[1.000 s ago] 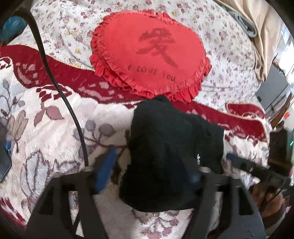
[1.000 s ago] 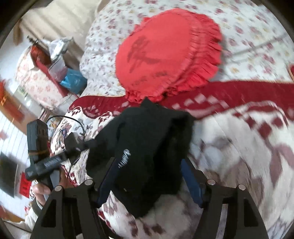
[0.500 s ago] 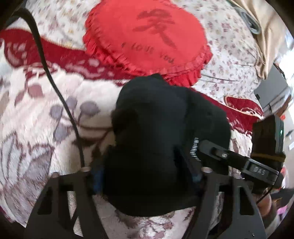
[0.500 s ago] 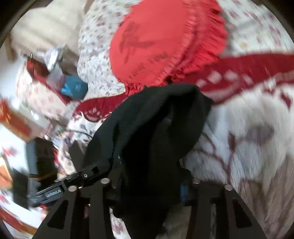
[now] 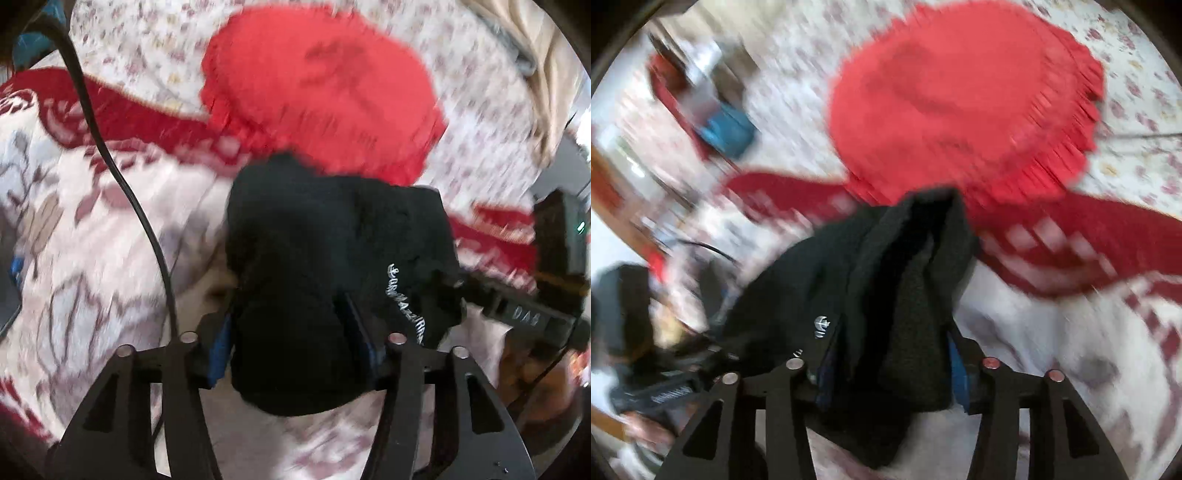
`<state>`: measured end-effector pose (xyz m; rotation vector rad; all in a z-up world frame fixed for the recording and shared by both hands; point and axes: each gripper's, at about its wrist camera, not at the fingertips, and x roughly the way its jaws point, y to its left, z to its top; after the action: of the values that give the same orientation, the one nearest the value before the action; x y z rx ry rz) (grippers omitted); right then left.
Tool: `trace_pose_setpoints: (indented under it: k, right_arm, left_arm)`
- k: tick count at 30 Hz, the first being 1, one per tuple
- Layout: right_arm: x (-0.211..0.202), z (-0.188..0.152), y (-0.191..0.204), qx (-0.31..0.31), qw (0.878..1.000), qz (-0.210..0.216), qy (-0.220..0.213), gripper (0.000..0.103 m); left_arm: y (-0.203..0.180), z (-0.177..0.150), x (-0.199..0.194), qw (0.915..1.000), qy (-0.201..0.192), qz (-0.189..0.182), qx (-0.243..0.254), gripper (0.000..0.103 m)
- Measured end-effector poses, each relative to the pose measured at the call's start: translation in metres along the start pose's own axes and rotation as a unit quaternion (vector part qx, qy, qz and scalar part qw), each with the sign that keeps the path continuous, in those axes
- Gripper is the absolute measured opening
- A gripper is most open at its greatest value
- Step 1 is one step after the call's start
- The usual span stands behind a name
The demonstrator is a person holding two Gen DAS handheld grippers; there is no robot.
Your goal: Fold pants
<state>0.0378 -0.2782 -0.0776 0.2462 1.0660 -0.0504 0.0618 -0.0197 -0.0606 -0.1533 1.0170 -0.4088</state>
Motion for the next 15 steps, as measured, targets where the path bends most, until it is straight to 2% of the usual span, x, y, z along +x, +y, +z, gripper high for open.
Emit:
trace_pose_setpoints:
  k: [2, 5, 8, 11, 15]
  right_arm:
    - [-0.008, -0.006, -0.007, 0.009, 1.0, -0.001, -0.004, 0.049]
    - [-0.037, 0.004, -0.007, 0.017, 0.999, -0.011, -0.047, 0.049]
    - [-0.052, 0.021, 0.007, 0.003, 0.996, 0.017, -0.086, 0.049]
    - [-0.039, 0.034, 0.025, -0.024, 0.996, 0.036, -0.078, 0.049]
    - [-0.005, 0.039, 0.032, -0.034, 0.998, 0.017, -0.052, 0.041]
  left_arm:
    - [0.002, -0.004, -0.009, 0.9999, -0.009, 0.002, 0.01, 0.06]
    - [0.0, 0.005, -0.028, 0.9989, -0.035, 0.023, 0.02, 0.06]
    - [-0.007, 0.015, -0.04, 0.9967, -0.06, 0.037, 0.04, 0.061]
    - [-0.013, 0.023, -0.033, 0.9962, -0.06, 0.045, 0.044, 0.061]
    - [-0.013, 0.029, -0.006, 0.996, -0.04, 0.069, 0.04, 0.061]
